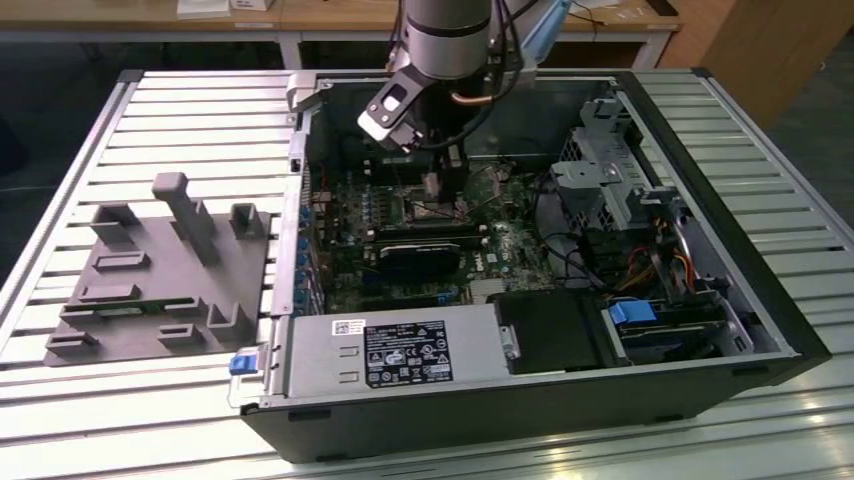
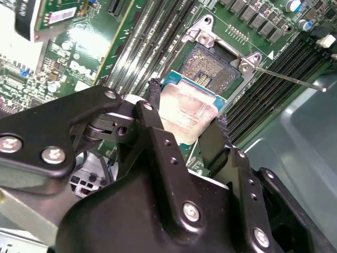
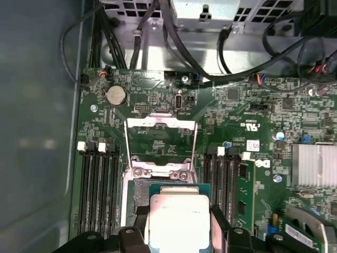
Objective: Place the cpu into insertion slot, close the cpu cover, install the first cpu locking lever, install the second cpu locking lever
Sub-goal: 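Place the cpu into insertion slot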
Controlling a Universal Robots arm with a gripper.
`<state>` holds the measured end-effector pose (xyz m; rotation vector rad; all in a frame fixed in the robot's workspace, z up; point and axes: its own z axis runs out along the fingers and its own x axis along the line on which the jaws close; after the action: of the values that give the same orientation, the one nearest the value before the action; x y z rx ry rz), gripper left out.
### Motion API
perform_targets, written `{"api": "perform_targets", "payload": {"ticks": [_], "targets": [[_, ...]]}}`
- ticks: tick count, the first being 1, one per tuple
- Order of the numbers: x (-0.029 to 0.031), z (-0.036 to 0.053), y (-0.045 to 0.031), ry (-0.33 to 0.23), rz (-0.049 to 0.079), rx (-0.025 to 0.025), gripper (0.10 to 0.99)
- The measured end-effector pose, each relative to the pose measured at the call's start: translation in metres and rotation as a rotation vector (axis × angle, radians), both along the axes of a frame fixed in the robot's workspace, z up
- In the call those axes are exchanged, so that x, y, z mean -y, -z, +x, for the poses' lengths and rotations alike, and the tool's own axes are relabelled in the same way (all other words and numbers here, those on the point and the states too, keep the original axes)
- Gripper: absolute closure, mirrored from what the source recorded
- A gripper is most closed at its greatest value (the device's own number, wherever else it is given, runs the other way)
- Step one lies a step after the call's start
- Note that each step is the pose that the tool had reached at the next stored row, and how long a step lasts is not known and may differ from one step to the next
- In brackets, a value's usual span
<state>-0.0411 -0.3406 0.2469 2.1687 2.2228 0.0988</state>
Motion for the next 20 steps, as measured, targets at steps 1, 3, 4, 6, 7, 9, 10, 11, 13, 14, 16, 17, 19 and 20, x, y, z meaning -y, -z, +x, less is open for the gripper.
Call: {"api": "perform_targets", "payload": {"ticks": [1,3,4,6,7,9,10,11,13,14,16,17,19,20], "targets": [[-0.0005,-0.0003,0.0012,0.000,0.000,0.0000,0.545],[-0.0016,-0.0010,0.0034,0.000,0.000,-0.0001,0.545],[-0.0021,-0.0014,0.0044,0.000,0.000,-0.0001,0.545],[-0.0032,-0.0016,0.0063,0.000,0.000,-0.0001,0.545],[-0.0038,-0.0018,0.0073,0.000,0.000,0.0000,0.545],[-0.0051,-0.0022,0.0093,0.000,0.000,-0.0001,0.545],[-0.0058,-0.0024,0.0103,0.000,0.000,-0.0001,0.545],[-0.0066,-0.0028,0.0114,0.000,0.000,-0.0001,0.545],[-0.0081,-0.0037,0.0133,0.000,0.000,-0.0001,0.545],[-0.0088,-0.0043,0.0142,0.000,0.000,-0.0001,0.545],[-0.0098,-0.0053,0.0163,0.000,0.000,0.0000,0.545],[-0.0103,-0.0056,0.0174,0.000,0.000,0.0000,0.545],[-0.0112,-0.0061,0.0200,0.000,0.000,-0.0001,0.545],[-0.0118,-0.0064,0.0211,0.000,0.000,0.0000,0.545]]}}
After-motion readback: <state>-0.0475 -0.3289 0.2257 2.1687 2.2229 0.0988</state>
